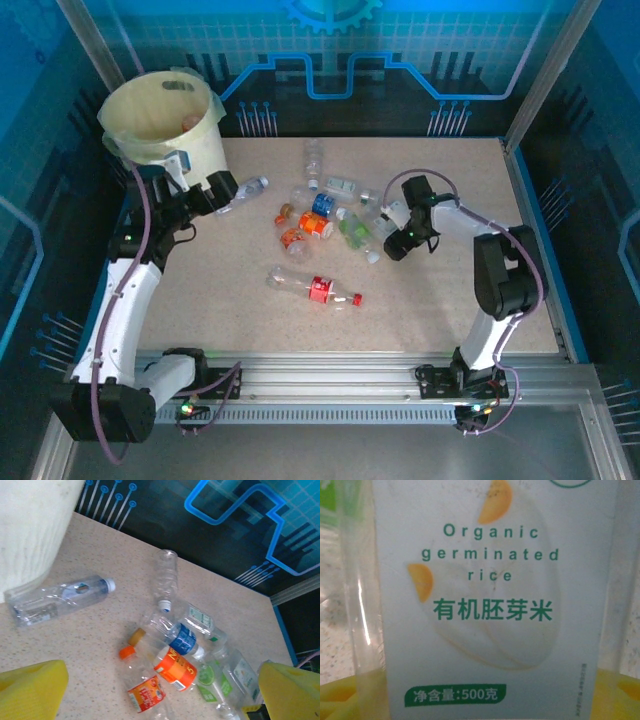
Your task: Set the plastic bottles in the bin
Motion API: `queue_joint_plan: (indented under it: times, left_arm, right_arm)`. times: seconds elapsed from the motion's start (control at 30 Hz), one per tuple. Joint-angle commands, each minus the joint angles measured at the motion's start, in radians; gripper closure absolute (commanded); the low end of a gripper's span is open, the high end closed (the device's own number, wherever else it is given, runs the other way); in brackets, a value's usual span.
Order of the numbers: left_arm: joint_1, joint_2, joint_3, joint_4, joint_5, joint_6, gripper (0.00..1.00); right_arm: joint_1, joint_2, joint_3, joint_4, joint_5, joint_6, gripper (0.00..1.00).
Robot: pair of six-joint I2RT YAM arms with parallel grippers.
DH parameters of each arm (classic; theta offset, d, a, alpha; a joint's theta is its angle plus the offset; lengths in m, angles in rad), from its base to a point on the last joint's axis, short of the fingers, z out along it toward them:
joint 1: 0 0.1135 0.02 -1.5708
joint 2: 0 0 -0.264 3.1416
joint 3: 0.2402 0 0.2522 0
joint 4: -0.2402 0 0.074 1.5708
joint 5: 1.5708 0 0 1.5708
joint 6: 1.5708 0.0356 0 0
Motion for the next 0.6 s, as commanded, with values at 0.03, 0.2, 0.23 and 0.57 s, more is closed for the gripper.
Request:
queue_joint_plan:
  times: [0.03, 0.2, 0.23, 0.57]
  left_arm:
    - [-0.039, 0.016, -0.034, 0.076, 0.114, -0.052, 0.01]
    - [-0.120, 0.052, -0.044, 0.113, 0.125, -0.075, 0.01]
    - [-0.132, 0.059, -0.047, 0.121, 0.122, -0.083, 0.01]
    - [-0.310, 0.135, -0.116, 0.310, 0.085, -0.177, 0.01]
  right_arm:
    - [0.013, -0.117, -0.046, 0.008, 0.020, 0.114, 0.33]
    - [0.046, -0.260, -0.143, 0.042, 0.030, 0.264, 0.36]
    - [0.050, -0.285, -0.158, 0.047, 0.024, 0.287, 0.37]
    - [0.209, -0.490, -0.238, 0.163, -0.105, 0.445, 0.41]
